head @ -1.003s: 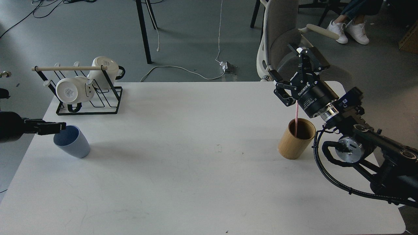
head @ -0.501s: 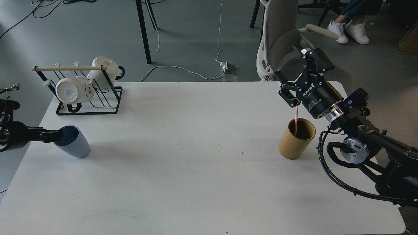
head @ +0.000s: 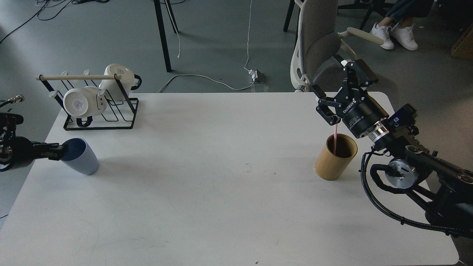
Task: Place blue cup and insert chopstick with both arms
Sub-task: 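Grasp the light blue cup with the left gripper, then carry the blue cup toward the table center and set it down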
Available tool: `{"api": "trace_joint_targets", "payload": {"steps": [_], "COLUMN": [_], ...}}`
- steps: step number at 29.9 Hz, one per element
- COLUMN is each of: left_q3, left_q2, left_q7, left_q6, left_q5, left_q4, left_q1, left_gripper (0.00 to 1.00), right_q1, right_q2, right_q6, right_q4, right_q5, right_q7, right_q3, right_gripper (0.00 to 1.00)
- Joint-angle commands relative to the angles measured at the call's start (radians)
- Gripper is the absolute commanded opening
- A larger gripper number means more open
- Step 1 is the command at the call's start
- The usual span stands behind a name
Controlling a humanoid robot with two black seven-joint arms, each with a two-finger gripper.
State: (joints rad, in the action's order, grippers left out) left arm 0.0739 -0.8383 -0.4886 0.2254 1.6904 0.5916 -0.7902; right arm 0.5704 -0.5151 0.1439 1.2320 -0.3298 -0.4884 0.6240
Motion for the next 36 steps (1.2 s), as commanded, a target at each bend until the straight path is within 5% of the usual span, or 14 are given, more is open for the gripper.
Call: {"api": "trace_joint_targets", "payload": {"steps": [1,8,15,19,23,29,36], "left_q3": [0.001,0.02,0.136,0.152,0.069,-0.302,-0.391], "left_q2": [-0.002,-0.06,-0.226,-0.21,0.008,0.355,0.539], "left_q7": [0.0,0.0,0.0,0.0,0.0,0.0,0.0], "left_q6": [0.0,-0.001,0.025,0.141,0.256,0.171,0.149], "left_q5": [0.0,-0.004,-0.075,-0.1,-0.083,-0.058,-0.028], "left_q4": [0.031,0.132,0.528,0.672,0.567,0.32,0.244], "left_q1": [-0.003,-0.012,-0.04,-0.183,-0.372,-0.579,-0.593], "left_gripper": [0.04,0.0,0.0,0.0,0.0,0.0,0.0], "right_q1": [-0.004,-0.006,-0.015,-0.017,-0.017,-0.017,-0.017], "right_q2": [-0.002,-0.013,-0.014,-0.013,-0.009,-0.013,-0.011], "right_q6": [-0.001,-0.006,-0.01,-0.015,-0.015,-0.015,-0.01], "right_q4": [0.0,-0.002,-0.017,-0.049,-0.088,-0.144,-0.178], "right_q5": [0.0,0.0,0.002,0.012,0.014,0.014,0.014], "right_q7": [0.0,0.0,0.0,0.0,0.0,0.0,0.0], "right_q3": [0.0,0.0,0.032,0.121,0.206,0.246,0.246], "right_gripper": [0.96,0.96,0.96,0.96,0.96,0.96,0.96]}}
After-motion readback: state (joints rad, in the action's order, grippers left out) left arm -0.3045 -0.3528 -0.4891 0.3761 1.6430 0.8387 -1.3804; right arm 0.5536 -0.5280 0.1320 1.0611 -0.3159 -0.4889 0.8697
